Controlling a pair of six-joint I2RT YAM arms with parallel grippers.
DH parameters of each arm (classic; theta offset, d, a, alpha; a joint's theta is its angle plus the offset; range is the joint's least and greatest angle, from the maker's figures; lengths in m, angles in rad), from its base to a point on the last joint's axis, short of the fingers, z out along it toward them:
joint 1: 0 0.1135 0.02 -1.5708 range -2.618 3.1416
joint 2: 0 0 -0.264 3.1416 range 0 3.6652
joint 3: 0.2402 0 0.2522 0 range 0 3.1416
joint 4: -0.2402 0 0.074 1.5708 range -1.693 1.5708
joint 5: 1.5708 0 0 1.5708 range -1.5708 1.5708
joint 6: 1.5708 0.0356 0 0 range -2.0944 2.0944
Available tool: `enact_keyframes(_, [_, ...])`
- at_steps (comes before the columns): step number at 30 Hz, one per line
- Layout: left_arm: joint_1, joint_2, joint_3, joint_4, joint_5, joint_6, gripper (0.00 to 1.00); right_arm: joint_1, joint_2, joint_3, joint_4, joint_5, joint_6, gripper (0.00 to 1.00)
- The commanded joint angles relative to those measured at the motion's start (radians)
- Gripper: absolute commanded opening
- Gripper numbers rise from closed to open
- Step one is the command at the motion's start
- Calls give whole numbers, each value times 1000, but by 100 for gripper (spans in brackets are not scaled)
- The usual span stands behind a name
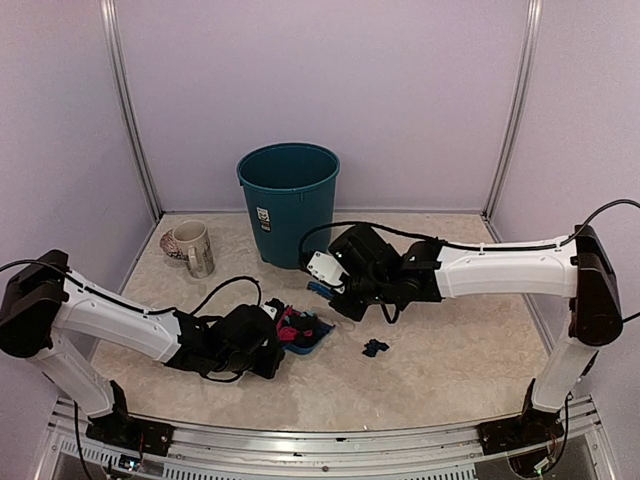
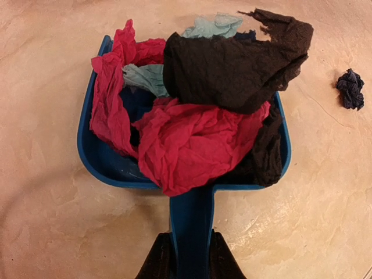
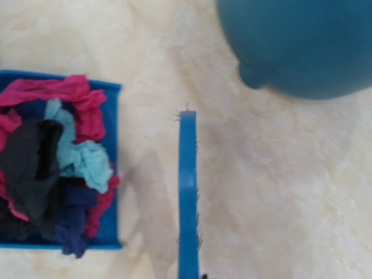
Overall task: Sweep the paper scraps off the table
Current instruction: Sweep the paper scraps into the dustpan.
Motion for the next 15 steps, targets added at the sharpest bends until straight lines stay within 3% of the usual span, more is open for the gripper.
enact_keyframes(1, [-8,-33,-32,7,-26,39,0,11,-70,-9,4,83,36,0])
enact_keyframes(15, [-12,-129,-52,25,-100,60,0,-8,-223,-179,40,176,115,0])
